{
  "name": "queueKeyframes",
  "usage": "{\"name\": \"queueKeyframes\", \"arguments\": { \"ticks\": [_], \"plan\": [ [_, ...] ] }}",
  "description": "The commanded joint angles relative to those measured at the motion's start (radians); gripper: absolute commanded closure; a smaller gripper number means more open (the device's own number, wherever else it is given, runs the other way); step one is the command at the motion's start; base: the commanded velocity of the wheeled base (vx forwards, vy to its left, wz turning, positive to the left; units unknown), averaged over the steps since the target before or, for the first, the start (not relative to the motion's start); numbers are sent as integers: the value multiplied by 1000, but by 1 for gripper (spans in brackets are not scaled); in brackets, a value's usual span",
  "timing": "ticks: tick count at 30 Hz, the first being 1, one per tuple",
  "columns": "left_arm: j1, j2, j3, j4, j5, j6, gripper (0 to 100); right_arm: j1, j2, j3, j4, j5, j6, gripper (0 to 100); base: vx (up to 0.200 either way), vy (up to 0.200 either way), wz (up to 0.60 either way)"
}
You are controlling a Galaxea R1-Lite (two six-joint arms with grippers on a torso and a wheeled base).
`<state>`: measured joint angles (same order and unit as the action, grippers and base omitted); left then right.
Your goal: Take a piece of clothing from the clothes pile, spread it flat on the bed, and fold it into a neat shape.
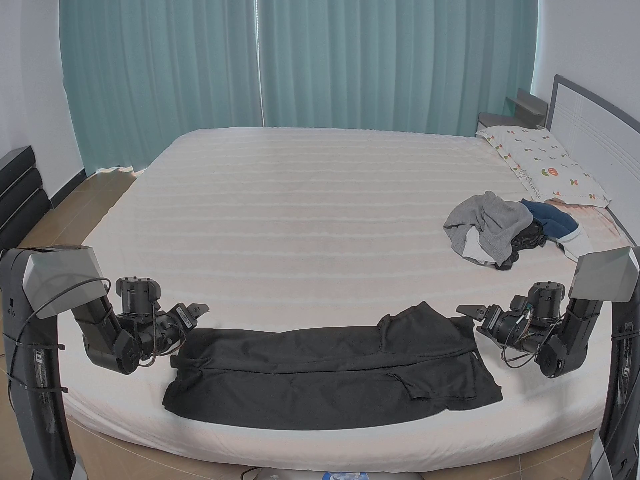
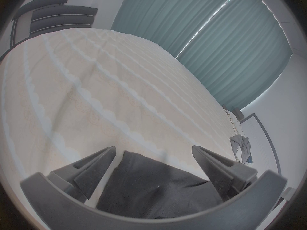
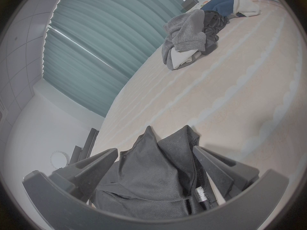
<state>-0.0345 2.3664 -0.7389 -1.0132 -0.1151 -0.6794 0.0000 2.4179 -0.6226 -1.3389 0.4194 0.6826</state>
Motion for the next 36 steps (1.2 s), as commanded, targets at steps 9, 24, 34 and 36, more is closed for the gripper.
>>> {"name": "queueKeyframes", "arguments": {
  "ticks": [9,24,34,36],
  "plan": [
    [5,19,1,5,18,-2,100,18,0,-5,0,-25,2,0,0,0,0],
    [4,17,6,-7,66,-54,100,38,24,-59,32,-70,2,0,0,0,0],
    [4,17,9,-7,66,-54,100,20,55,-78,34,-71,0,0,0,0,0],
    [4,17,9,-7,68,-54,100,11,55,-82,35,-71,0,0,0,0,0]
  ]
}}
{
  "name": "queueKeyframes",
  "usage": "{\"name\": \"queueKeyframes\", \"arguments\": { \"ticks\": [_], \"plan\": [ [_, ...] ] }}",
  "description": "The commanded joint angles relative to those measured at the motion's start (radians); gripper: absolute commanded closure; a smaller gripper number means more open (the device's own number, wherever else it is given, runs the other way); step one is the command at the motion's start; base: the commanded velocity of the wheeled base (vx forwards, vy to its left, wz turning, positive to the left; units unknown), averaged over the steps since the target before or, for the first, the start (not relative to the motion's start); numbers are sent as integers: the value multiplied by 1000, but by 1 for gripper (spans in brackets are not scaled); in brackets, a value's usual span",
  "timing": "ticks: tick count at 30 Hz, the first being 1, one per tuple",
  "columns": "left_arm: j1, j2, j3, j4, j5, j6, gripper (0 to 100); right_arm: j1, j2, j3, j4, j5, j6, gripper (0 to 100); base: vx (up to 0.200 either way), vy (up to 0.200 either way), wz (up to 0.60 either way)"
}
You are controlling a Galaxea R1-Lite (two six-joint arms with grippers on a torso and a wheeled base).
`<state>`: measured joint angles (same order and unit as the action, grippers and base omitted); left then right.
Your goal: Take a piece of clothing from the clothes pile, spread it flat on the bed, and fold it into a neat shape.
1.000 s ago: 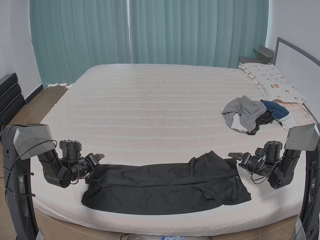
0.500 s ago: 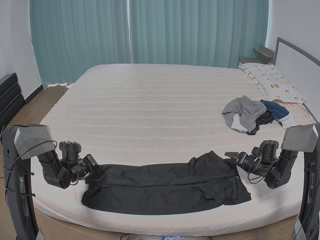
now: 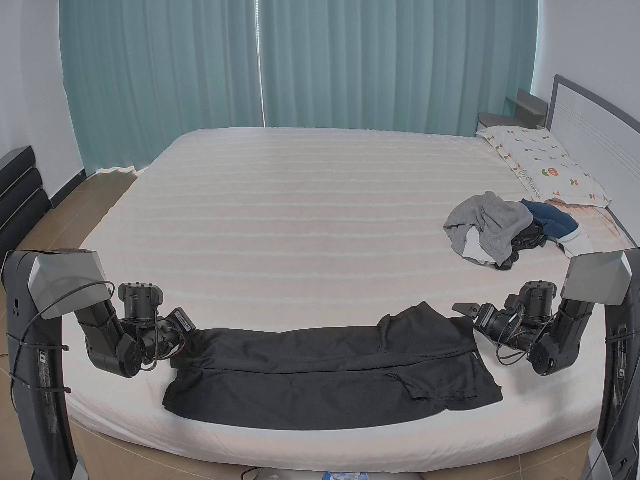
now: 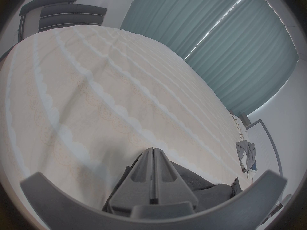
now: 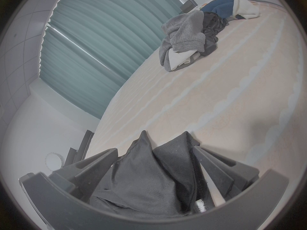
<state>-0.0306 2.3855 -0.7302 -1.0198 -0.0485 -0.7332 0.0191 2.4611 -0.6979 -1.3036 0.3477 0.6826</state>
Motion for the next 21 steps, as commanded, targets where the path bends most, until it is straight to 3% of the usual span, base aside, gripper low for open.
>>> {"name": "queueKeyframes", "arguments": {
  "ticks": [1,13,14,21],
  "plan": [
    [0,0,0,0,1,0,100,-8,13,-12,0,1,0,0,0,0,0],
    [0,1,-3,0,1,0,100,-1,52,-129,118,4,-3,0,0,0,0],
    [0,0,-5,0,1,0,100,-1,53,-132,118,2,-1,100,0,0,0],
    [0,0,-3,-3,2,-14,100,-15,47,-132,107,1,2,100,0,0,0]
  ]
}}
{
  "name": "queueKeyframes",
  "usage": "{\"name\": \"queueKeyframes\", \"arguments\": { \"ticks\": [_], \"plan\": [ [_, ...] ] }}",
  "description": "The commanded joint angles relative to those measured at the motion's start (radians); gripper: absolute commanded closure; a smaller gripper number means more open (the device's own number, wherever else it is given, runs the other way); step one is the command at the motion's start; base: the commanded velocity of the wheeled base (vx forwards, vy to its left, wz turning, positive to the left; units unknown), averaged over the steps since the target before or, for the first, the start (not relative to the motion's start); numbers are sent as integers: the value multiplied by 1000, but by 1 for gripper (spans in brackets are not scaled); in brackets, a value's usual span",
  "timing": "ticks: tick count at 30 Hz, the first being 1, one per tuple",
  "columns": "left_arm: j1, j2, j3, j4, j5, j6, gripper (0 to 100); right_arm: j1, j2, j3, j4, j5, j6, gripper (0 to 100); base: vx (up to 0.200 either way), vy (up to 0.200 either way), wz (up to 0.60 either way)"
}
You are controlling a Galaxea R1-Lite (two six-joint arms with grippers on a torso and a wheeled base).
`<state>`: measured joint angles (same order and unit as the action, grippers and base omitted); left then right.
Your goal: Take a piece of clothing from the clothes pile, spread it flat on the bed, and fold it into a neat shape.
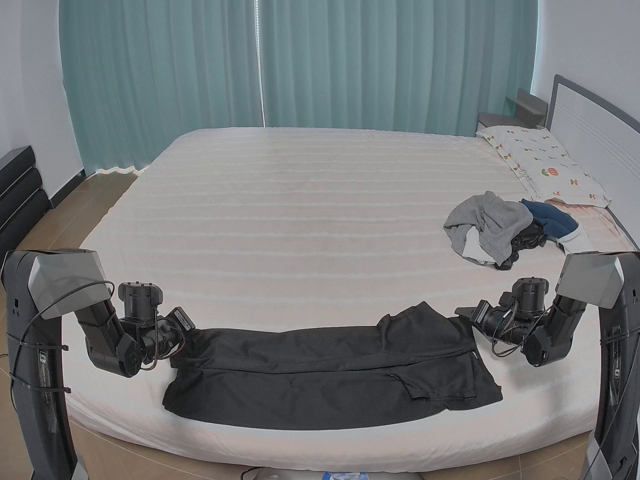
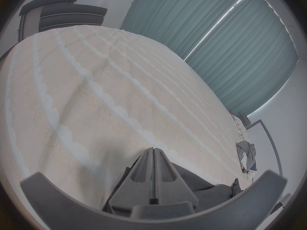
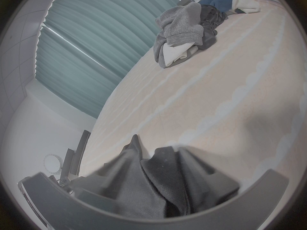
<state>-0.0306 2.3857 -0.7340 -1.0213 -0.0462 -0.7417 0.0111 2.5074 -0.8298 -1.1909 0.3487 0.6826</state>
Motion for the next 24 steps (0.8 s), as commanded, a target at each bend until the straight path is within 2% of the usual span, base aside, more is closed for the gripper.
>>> {"name": "queueKeyframes", "arguments": {
  "ticks": [1,6,7,18,19,20,21,24],
  "plan": [
    [1,0,1,-3,2,-16,100,-19,-6,3,-9,-1,3,100,0,0,0],
    [5,-2,-8,-3,26,-48,100,-33,-7,0,-13,-4,3,100,0,0,0],
    [8,1,-10,-10,49,-64,100,-42,-6,-5,-15,-27,3,100,0,0,0],
    [9,0,7,-31,48,-65,100,-48,-2,6,-15,-36,2,100,0,0,0],
    [9,0,8,-33,48,-65,100,-48,-2,9,-15,-34,0,0,0,0,0],
    [9,0,8,-33,48,-65,100,-45,-2,12,-15,-34,0,0,0,0,0],
    [9,1,8,-33,48,-64,0,-42,-2,12,-15,-36,0,0,0,0,0],
    [9,1,8,-33,48,-62,0,-37,-9,18,-16,-36,0,0,0,0,0]
  ]
}}
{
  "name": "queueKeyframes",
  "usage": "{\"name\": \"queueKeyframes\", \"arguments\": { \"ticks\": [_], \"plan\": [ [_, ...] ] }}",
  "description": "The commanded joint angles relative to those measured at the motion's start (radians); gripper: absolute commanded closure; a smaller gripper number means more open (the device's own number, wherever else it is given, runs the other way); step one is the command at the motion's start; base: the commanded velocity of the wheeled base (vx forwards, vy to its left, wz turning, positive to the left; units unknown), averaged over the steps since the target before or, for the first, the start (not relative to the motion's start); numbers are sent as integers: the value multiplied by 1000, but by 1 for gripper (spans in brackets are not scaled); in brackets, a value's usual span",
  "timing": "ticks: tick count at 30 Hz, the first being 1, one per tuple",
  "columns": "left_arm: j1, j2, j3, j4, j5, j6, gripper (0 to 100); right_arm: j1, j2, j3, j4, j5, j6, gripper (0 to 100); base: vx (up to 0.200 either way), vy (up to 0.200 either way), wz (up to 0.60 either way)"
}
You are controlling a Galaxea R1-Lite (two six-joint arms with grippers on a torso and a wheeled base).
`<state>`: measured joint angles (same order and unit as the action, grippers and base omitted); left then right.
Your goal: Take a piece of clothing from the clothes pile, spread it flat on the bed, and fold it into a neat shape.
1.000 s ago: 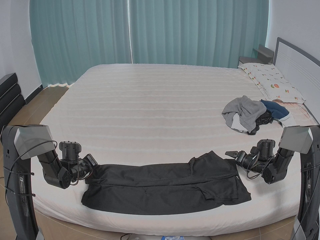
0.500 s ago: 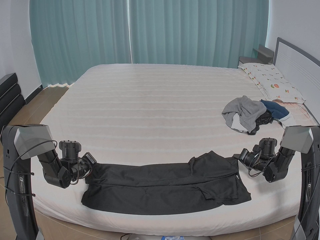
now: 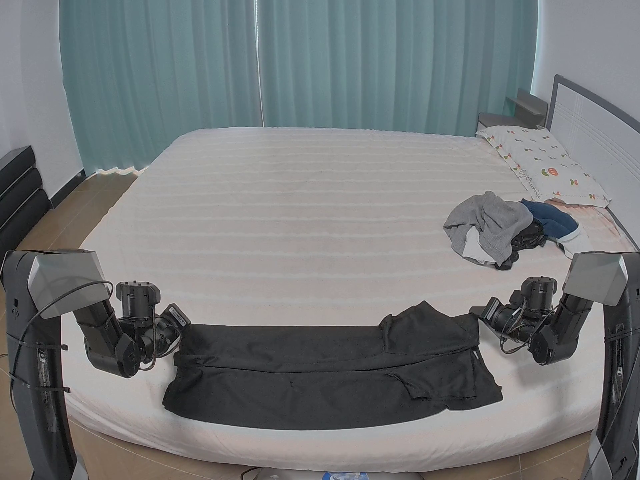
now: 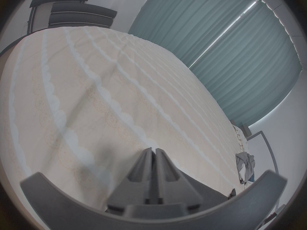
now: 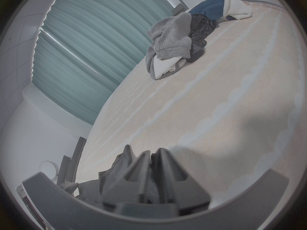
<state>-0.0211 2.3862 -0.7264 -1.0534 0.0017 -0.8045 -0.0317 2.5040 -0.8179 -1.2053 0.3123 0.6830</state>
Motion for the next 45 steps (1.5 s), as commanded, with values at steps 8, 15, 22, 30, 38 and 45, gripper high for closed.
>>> {"name": "queueKeyframes", "arguments": {
  "ticks": [8,15,22,30,38,45],
  "plan": [
    [9,-48,53,-5,0,7,0,-4,-162,183,-86,10,3,0,0,0,0],
    [10,-157,159,-8,-16,4,0,26,-303,353,-74,7,3,0,0,0,0],
    [4,-154,272,-20,-29,-9,0,75,-307,480,-88,5,24,0,-86,0,0],
    [3,-148,320,-63,-40,-9,0,111,-284,496,-91,1,81,0,-150,0,0],
    [-28,-142,331,-69,-39,-10,0,130,-257,494,-89,-13,101,0,0,0,0],
    [-59,-142,301,-69,-35,-5,0,148,-251,491,-91,-24,112,0,0,0,0]
  ]
}}
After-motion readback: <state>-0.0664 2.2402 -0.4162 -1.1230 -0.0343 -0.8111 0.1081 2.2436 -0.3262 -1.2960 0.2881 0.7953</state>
